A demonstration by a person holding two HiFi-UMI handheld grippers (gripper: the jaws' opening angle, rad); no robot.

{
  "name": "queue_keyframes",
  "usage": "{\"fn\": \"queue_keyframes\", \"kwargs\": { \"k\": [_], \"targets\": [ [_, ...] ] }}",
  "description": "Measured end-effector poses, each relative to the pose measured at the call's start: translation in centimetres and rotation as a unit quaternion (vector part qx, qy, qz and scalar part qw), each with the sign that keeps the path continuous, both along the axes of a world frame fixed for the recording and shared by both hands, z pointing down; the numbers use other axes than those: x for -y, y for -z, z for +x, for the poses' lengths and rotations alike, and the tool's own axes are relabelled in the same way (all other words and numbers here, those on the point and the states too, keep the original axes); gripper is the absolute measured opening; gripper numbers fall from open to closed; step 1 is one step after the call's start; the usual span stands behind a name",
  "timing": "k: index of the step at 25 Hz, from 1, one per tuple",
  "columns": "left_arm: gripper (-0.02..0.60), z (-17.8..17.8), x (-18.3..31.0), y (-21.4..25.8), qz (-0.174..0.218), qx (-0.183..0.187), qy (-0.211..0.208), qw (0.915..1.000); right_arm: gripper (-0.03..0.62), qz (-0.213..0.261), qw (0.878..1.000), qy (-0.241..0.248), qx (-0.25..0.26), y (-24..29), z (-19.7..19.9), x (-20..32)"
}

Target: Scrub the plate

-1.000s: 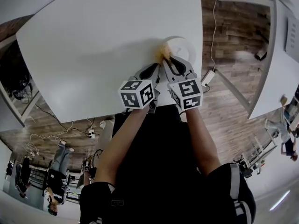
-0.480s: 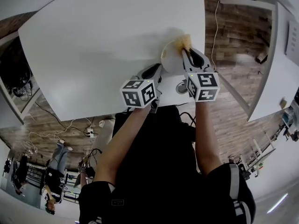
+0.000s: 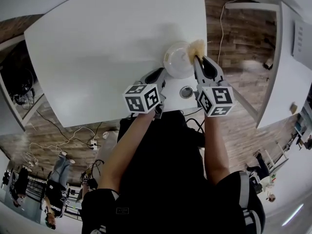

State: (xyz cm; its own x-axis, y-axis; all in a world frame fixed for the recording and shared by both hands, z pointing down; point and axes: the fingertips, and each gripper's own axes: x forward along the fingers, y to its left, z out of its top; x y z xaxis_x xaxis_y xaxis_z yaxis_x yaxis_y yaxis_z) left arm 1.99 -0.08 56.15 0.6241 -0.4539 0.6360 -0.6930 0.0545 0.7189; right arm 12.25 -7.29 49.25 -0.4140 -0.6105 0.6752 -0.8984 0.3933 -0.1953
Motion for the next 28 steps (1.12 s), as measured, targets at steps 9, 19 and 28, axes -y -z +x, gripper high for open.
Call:
{"fn": "queue_keyframes", "kwargs": {
  "k": [9,19,28],
  "targets": [
    [0.032,-0.8,0.2,2.9,0.04,0.017,0.018,0.9989,0.043,0.044,0.999,0.003,0.023,3.1,-0.4,-2.0],
    [0.032,-0.5,0.2,7.9,0.111,0.015,0.023,0.9934,0.044,0.082,0.996,0.005,0.044,6.0,-1.1,-3.9],
    [0.032,-1.6,-1.8,10.7,0.139,0.01,0.025,0.9899,0.043,0.094,0.994,0.021,0.05,8.0,-2.7,-6.3]
  ]
}}
